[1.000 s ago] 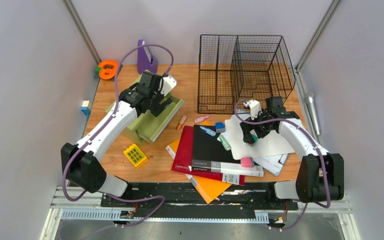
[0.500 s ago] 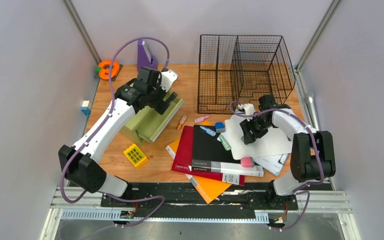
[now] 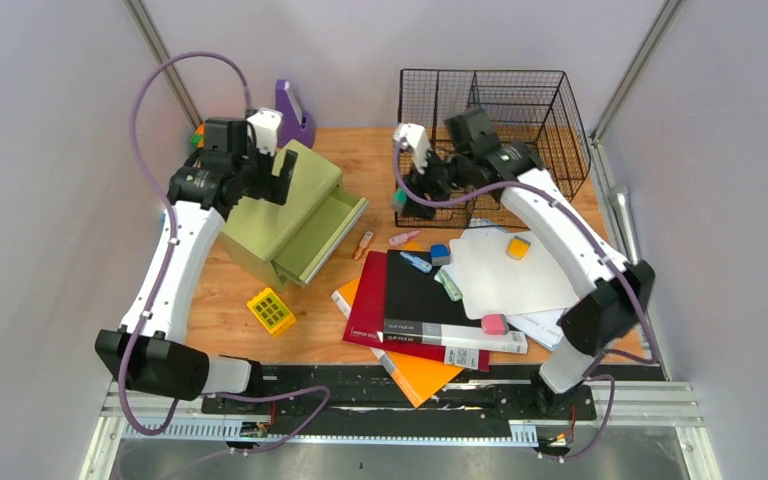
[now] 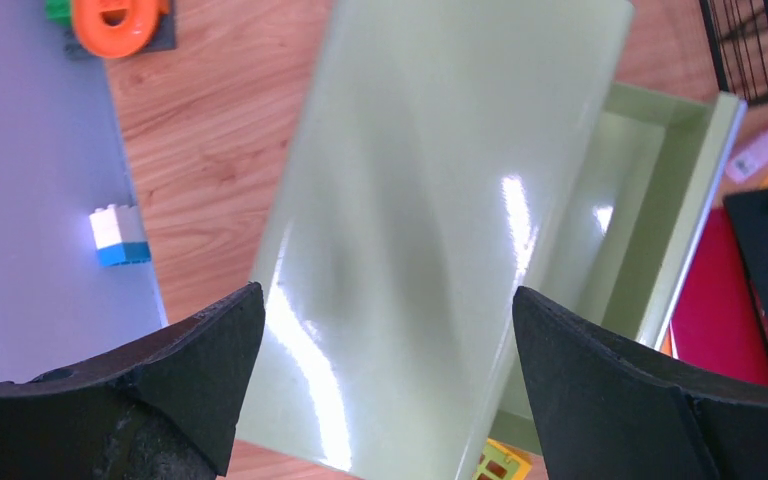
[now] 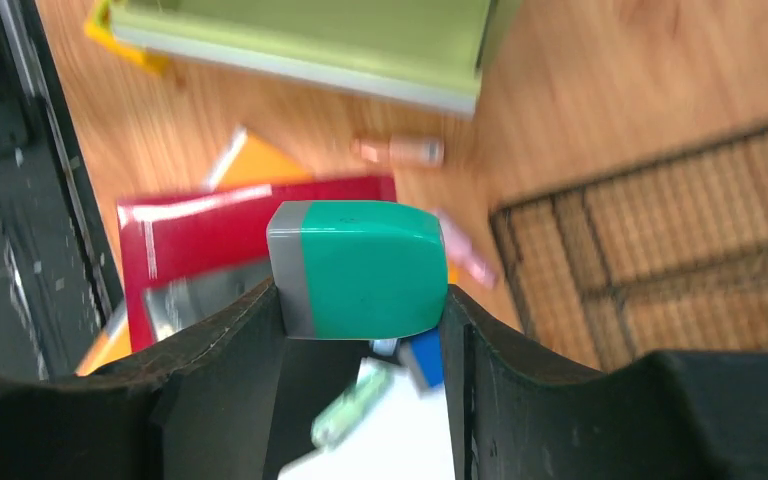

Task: Organize the desk
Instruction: Pick up the stationery from the center of the board, then place the stationery in the drawer.

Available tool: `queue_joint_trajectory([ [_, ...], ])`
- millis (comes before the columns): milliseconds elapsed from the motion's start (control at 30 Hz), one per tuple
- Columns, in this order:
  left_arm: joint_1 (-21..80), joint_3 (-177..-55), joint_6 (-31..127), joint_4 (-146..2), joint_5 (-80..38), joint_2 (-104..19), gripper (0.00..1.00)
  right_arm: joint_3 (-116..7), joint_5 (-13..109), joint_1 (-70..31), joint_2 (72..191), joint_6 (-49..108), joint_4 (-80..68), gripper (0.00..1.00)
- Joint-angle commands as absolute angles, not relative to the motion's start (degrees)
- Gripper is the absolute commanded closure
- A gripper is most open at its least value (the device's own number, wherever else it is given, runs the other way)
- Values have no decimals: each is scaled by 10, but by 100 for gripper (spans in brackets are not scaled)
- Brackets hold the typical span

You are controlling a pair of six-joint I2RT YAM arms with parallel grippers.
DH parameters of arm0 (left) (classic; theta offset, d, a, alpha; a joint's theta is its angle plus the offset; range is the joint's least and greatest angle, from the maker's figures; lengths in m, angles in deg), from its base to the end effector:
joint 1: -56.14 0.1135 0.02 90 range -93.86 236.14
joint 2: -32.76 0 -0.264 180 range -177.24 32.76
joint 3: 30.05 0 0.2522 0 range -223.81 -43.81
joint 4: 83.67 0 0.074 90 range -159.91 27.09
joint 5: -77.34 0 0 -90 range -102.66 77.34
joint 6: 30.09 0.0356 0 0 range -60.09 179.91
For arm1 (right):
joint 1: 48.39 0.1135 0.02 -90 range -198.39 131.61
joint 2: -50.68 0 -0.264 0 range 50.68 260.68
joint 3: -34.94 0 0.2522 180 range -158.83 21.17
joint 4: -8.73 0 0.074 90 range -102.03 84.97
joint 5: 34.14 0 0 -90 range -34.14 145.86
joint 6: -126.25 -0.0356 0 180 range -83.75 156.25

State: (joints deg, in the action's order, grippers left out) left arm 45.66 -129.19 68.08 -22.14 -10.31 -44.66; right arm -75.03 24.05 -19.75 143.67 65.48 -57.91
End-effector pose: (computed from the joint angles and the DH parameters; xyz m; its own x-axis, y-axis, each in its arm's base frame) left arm 0.2765 -0.0497 0.3943 -0.6017 0.2557 -0.7566 0.2387 0.9616 0.1352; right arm 0.2916 0.1806 0.3713 -0.2386 -0.6032 -0.7611 -0.9434 0.3297 0.0345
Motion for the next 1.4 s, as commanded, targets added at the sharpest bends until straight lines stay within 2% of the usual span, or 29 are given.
queue_joint_trajectory([
  [0,496,-1326,626,-232,-115,-414,0,-901,237,-152,1562,599,-575,96],
  [200,526,-1332,616,-238,-110,-392,0,-1077,269,-89,1710,589,-573,96],
  [333,529,-1325,619,-242,-111,-378,0,-1125,310,-60,1769,586,-555,95],
  [400,529,-1316,619,-248,-113,-371,0,-1128,310,-57,1783,573,-538,90],
  [467,529,-1307,620,-254,-114,-363,0,-1128,307,-56,1791,560,-530,75],
  [600,530,-1294,624,-261,-112,-355,0,-1111,321,-56,1777,550,-529,24],
  [633,530,-1293,624,-261,-113,-355,0,-1104,330,-55,1764,552,-528,19],
  [833,530,-1294,623,-263,-120,-357,0,-983,372,-79,1636,576,-524,13],
  [1167,530,-1285,636,-265,-171,-354,0,-583,399,-229,1351,649,-524,14],
  [1367,530,-1290,639,-263,-200,-356,0,-438,440,-364,1317,693,-518,17],
])
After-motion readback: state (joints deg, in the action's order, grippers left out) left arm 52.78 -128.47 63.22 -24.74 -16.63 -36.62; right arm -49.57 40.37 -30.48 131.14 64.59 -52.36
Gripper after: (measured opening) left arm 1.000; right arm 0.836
